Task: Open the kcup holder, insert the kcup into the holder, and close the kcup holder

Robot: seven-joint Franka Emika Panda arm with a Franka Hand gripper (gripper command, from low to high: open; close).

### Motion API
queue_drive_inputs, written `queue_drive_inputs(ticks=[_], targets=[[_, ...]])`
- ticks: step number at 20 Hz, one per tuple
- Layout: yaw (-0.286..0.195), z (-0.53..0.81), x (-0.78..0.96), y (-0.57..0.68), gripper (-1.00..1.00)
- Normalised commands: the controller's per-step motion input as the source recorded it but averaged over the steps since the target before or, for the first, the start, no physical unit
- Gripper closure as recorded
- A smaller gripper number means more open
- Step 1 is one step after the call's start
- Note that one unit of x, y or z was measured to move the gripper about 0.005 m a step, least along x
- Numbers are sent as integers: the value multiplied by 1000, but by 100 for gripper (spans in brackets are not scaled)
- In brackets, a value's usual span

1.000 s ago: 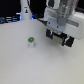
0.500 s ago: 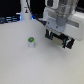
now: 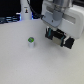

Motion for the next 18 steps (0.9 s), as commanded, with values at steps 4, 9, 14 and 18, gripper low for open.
queue_drive_inputs(ticks=[4, 9, 14, 18], targets=[[-254, 66, -373, -374, -100], [-246, -43, -373, -409, -100], [-239, -119, -377, -420, -100], [-237, -215, -286, -482, -100]])
